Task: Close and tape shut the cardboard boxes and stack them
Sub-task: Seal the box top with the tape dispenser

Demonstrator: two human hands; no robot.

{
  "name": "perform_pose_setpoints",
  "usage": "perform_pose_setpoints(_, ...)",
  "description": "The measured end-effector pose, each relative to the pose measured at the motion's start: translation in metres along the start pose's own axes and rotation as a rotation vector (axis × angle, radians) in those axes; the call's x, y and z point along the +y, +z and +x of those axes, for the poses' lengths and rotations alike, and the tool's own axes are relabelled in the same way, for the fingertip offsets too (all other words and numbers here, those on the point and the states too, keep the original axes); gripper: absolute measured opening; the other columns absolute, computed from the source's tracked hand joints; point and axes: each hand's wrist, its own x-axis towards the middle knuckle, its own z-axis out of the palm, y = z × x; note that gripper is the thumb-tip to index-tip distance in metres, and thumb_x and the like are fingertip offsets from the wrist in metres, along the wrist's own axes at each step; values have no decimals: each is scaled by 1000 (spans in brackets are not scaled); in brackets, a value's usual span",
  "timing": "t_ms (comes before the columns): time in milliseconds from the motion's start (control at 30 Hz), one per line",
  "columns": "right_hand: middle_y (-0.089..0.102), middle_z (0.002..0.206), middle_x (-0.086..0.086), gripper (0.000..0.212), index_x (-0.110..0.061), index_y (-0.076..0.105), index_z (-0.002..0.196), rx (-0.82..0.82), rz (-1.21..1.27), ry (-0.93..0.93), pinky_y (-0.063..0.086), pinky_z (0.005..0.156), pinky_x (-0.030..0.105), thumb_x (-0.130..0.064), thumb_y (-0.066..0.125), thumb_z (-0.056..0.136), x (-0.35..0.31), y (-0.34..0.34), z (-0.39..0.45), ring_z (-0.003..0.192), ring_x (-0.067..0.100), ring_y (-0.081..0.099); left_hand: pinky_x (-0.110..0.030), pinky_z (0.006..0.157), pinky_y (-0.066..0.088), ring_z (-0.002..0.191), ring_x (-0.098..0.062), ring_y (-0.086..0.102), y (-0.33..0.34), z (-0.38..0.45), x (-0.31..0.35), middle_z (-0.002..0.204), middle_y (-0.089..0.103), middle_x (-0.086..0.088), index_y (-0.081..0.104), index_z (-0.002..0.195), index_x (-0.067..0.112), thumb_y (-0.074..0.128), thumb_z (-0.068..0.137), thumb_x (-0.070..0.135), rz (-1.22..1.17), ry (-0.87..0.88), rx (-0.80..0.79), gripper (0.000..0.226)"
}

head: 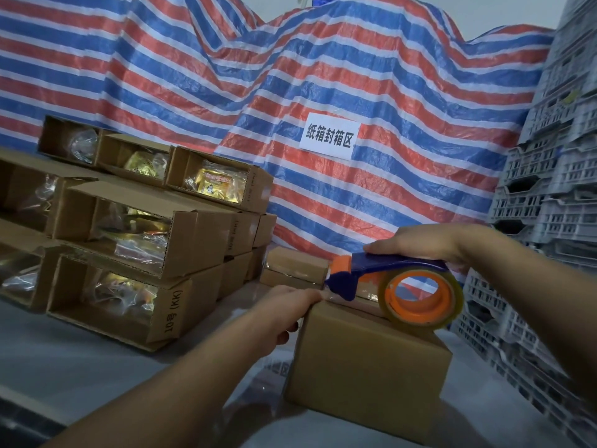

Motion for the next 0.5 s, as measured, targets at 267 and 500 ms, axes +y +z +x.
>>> perform_pose_setpoints(267,69,66,5,71,-12,72,77,169,-59,109,48,66,25,-79,50,70,79,-15,-38,55,13,62,-23,50,30,66,-15,42,2,-3,1,82,52,-4,67,103,15,58,92,38,-24,-26,18,27)
perform_pose_setpoints(500,76,94,3,65,-18,70,101,234,-37,139,55,87,35,-76,49,85,110,11,-28,85,17,73,-20,44,26,51,-9,36,-2,-11,13,69,48,1,64,97,13,53,97,39,53,-96,-19,28)
